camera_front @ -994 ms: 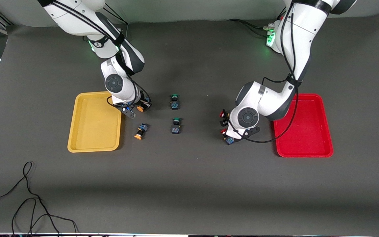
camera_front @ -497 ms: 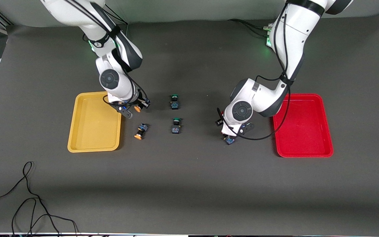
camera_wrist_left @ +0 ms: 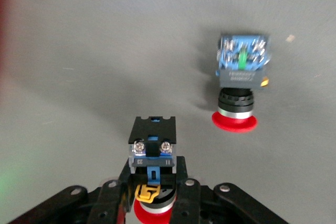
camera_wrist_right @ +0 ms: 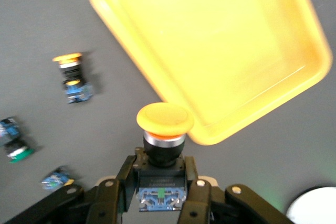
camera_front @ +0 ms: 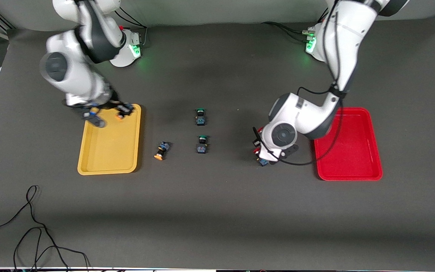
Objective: Place red and yellow buttons in trays
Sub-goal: 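Place the orange button in the yellow tray while the left gripper places red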
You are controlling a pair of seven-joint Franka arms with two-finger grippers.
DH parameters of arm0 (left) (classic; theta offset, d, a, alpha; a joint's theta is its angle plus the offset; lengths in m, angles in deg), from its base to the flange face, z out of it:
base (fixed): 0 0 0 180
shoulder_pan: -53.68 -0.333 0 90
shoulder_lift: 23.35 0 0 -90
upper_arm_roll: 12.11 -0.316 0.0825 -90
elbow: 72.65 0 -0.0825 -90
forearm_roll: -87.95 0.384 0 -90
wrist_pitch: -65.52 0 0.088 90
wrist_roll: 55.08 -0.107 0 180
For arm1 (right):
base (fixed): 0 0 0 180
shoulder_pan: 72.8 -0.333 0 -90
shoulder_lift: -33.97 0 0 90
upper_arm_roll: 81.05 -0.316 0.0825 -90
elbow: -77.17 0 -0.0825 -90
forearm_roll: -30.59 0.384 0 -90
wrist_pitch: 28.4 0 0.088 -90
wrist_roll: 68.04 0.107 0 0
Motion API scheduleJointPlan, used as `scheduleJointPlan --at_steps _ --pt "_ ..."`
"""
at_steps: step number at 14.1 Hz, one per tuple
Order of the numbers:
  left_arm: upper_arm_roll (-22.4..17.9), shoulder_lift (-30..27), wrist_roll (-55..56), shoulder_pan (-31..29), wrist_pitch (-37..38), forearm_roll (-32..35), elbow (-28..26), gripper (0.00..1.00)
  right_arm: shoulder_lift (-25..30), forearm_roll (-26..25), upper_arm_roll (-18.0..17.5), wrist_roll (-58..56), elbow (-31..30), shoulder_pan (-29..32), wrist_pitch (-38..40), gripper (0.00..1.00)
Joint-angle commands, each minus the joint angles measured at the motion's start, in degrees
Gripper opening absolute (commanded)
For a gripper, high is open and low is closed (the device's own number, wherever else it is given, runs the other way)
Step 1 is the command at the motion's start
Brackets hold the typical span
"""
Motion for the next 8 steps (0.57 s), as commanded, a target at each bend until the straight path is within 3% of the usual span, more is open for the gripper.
scheduleJointPlan --at_steps 1,3,4,6,8 --pt "0.30 -3.08 -2.45 -2.55 14.11 -0.06 8.49 0.00 1.03 0.78 5.70 -8.80 -4.39 -0.29 -0.79 0.27" --pt "-0.05 -9.04 -8.14 -5.44 19.75 0.37 6.94 0.00 0.42 0.78 11.23 -16.44 -9.40 -0.29 -6.58 0.27" --pt "-0.06 -12.12 -11.83 -7.80 22.12 0.81 4.83 0.00 -0.81 0.78 12.30 -17.87 -10.99 -0.29 -9.83 0.27" --pt "-0.14 -19.84 -18.16 -12.20 22.24 3.69 -2.96 0.00 -6.06 0.78 12.40 -18.15 -12.58 -0.20 -15.55 0.27" --pt "-0.23 -27.05 -25.37 -16.50 17.17 7.31 -13.76 0.00 -11.35 0.52 12.31 -18.32 -13.02 -0.64 -21.69 0.28"
